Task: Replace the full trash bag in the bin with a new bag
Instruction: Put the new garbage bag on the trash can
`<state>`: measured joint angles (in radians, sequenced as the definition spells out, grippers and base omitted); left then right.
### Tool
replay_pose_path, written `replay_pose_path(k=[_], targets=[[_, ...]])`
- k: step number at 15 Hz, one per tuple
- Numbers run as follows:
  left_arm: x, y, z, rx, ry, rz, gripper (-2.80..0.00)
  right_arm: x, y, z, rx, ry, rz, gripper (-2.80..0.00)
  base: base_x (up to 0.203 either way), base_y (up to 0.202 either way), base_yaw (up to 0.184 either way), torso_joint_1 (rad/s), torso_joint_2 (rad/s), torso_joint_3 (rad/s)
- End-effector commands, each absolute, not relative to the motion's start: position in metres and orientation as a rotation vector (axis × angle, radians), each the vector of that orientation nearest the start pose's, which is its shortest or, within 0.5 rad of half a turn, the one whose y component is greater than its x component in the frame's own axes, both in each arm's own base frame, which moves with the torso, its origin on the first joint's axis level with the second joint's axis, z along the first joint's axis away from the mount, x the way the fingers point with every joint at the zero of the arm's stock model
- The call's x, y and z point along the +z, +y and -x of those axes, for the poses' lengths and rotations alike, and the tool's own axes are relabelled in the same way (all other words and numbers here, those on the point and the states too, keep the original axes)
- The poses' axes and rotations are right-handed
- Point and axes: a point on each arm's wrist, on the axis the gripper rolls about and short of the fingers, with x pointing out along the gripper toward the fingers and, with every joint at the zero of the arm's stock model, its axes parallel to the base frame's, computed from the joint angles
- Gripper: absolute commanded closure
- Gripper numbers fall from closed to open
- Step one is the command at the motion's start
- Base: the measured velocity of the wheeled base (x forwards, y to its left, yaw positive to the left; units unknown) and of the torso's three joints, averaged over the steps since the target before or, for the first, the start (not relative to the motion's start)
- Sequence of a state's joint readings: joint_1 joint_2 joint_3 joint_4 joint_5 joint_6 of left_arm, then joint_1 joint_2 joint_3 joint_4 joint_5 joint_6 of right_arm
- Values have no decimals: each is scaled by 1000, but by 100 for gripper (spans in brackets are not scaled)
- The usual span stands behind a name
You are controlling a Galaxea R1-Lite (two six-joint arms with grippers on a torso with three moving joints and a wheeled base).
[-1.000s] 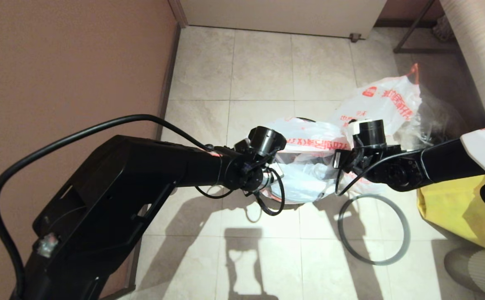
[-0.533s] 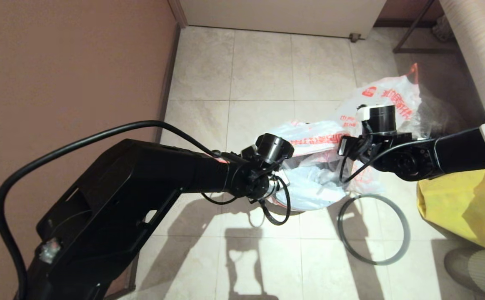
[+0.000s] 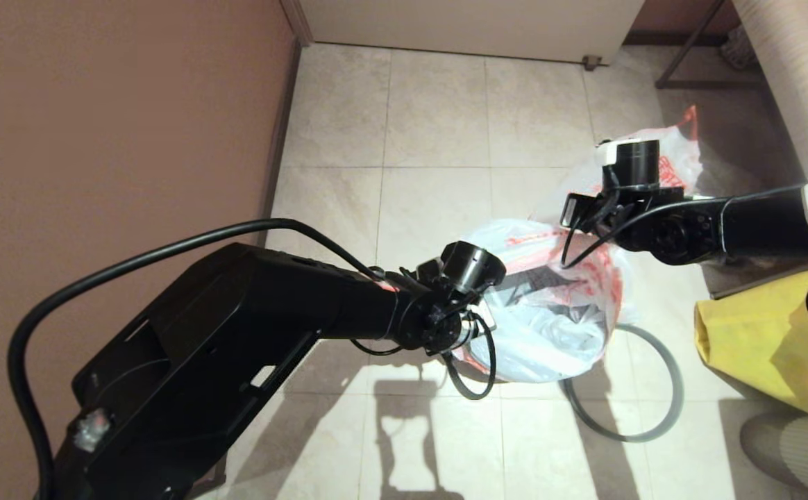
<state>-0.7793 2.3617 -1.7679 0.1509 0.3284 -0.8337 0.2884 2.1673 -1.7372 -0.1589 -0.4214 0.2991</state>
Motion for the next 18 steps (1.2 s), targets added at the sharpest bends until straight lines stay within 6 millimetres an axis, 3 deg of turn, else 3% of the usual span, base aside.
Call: replay_pose_path(k=[1, 3, 5, 8, 11, 16, 17, 18], targets=[[104, -329, -343, -128, 762, 399, 0, 221, 122, -444, -171, 226, -205, 0, 0, 0, 0, 0, 0, 0], [102, -331, -342, -131, 765, 395, 0, 215, 128, -446, -164, 272, -185, 0, 0, 0, 0, 0, 0, 0], [102, -331, -342, -130, 764, 397, 0, 225, 129, -441, -158, 252, -194, 0, 0, 0, 0, 0, 0, 0], [102, -329, -346, -126, 760, 403, 0, 250, 120, -406, -149, 290, -188, 0, 0, 0, 0, 0, 0, 0], [106, -324, -350, -129, 760, 419, 0, 248, 112, -370, -148, 505, -110, 0, 0, 0, 0, 0, 0, 0], [102, -325, -351, -132, 772, 416, 0, 222, 127, -363, -116, 607, -33, 0, 0, 0, 0, 0, 0, 0], [101, -325, -351, -132, 775, 415, 0, 221, 135, -360, -96, 607, -20, -280, 0, 0, 0, 0, 0, 0], [99, -324, -353, -127, 776, 415, 0, 223, 143, -355, -69, 603, -14, -280, 0, 0, 0, 0, 0, 0]])
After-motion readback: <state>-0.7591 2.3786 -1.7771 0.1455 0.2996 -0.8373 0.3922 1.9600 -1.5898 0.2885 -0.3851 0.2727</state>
